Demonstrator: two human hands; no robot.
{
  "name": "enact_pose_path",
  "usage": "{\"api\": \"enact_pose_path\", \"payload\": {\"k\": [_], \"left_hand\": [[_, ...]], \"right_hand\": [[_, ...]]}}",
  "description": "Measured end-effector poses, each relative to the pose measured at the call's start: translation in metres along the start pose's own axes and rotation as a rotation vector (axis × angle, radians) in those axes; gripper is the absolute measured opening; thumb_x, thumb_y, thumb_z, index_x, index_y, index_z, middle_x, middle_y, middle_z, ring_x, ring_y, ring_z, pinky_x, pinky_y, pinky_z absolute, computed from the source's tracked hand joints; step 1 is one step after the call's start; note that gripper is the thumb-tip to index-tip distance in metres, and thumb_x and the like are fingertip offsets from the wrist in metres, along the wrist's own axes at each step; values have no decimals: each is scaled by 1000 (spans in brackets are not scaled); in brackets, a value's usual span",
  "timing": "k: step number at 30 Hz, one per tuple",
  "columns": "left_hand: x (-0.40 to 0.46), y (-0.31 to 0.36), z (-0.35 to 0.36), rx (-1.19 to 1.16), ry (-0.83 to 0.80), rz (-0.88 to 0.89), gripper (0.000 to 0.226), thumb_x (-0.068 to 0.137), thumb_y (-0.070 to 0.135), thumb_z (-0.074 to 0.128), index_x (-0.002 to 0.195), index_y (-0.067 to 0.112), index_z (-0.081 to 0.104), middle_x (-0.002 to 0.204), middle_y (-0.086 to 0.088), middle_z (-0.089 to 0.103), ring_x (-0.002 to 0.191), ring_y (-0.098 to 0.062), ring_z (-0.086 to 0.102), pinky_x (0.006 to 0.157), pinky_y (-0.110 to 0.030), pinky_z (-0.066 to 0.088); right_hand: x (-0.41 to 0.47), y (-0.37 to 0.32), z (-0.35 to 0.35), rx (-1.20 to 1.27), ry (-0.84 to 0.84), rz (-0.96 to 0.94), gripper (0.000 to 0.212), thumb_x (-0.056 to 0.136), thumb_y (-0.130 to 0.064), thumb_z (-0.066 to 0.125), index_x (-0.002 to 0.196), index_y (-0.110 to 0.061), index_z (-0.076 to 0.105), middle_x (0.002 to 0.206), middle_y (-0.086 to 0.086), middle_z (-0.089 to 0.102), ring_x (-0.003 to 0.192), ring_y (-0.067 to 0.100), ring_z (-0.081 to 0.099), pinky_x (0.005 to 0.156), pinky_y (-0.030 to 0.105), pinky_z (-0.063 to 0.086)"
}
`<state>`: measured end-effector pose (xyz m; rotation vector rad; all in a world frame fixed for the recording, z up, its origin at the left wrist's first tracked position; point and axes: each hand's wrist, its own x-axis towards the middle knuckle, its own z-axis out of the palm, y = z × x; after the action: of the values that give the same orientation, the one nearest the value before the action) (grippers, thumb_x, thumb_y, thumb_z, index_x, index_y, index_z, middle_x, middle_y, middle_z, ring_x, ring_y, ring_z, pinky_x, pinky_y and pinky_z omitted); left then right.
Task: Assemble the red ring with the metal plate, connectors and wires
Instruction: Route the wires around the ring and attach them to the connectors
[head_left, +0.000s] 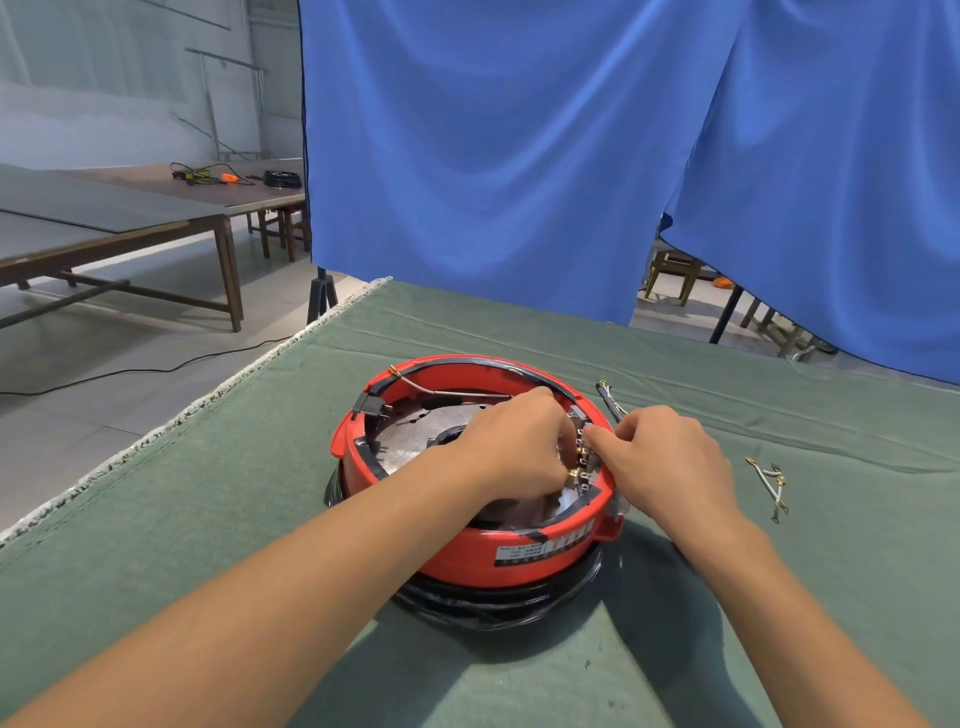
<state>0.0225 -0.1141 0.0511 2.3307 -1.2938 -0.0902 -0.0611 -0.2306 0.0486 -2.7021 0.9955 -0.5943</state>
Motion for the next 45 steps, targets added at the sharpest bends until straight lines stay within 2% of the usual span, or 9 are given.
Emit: {"api": "enact_pose_path", "payload": {"k": [4, 9, 15, 22, 27, 32, 35, 40, 45], "left_hand": [[5, 1, 1, 33, 15, 2, 16, 81, 19, 65, 93, 24, 74, 109, -1, 59, 100, -26, 59, 84, -42, 50], [14, 2, 0, 138, 23, -13, 16, 82, 20, 66, 92, 30, 75, 110, 2, 65, 101, -25, 60, 76, -34, 46], [17, 5, 0, 129, 60, -59, 19, 82, 15, 65, 91, 27, 76, 101, 1, 70, 94, -25, 63, 69, -31, 42], [15, 9, 5, 127, 111, -80, 22, 82, 11, 61, 101, 16, 72, 98, -9, 68, 91, -32, 62, 65, -34, 41], [13, 12, 7, 162, 128, -76, 22, 82, 11, 61, 101, 15, 71, 97, -10, 68, 90, -32, 62, 64, -34, 38], [13, 13, 8, 198, 146, -55, 21, 83, 14, 61, 102, 18, 70, 99, -8, 68, 92, -32, 62, 66, -33, 37], [14, 11, 8, 173, 135, -58, 24, 83, 15, 61, 105, 18, 70, 102, -7, 68, 94, -31, 62, 67, -33, 38], [13, 7, 6, 94, 107, -82, 21, 81, 13, 62, 95, 21, 75, 99, -4, 71, 93, -29, 64, 73, -35, 48], [11, 8, 5, 83, 100, -83, 21, 82, 12, 62, 95, 21, 76, 98, -5, 72, 91, -28, 64, 75, -37, 51]], "right_hand": [[7, 2, 4, 14, -3, -41, 39, 88, -42, 51, 71, -9, 62, 73, 8, 64, 77, 35, 56, 59, 34, 37], [14, 9, 12, 271, -45, 7, 28, 89, -40, 54, 75, -15, 56, 76, 0, 63, 80, 25, 56, 66, 35, 39], [16, 13, 16, 389, -38, 30, 27, 86, -40, 58, 75, -16, 56, 76, 0, 64, 78, 23, 57, 66, 34, 40], [15, 13, 16, 363, 22, -22, 27, 85, -37, 61, 70, -14, 59, 69, 0, 64, 75, 24, 57, 63, 34, 40], [14, 14, 15, 343, 45, -26, 28, 84, -38, 62, 67, -16, 58, 66, -3, 62, 74, 24, 57, 62, 32, 36], [14, 13, 15, 321, 40, -42, 28, 85, -39, 61, 68, -17, 60, 69, -1, 64, 76, 24, 58, 64, 33, 42], [14, 13, 13, 314, 38, -46, 28, 85, -40, 60, 69, -17, 60, 69, 0, 64, 75, 24, 58, 63, 33, 42], [13, 13, 13, 308, 30, -44, 29, 86, -41, 60, 71, -17, 61, 69, 0, 65, 75, 23, 58, 61, 32, 39], [13, 13, 13, 314, 37, -47, 30, 86, -42, 60, 69, -17, 60, 67, -2, 63, 71, 21, 57, 58, 31, 36]]}}
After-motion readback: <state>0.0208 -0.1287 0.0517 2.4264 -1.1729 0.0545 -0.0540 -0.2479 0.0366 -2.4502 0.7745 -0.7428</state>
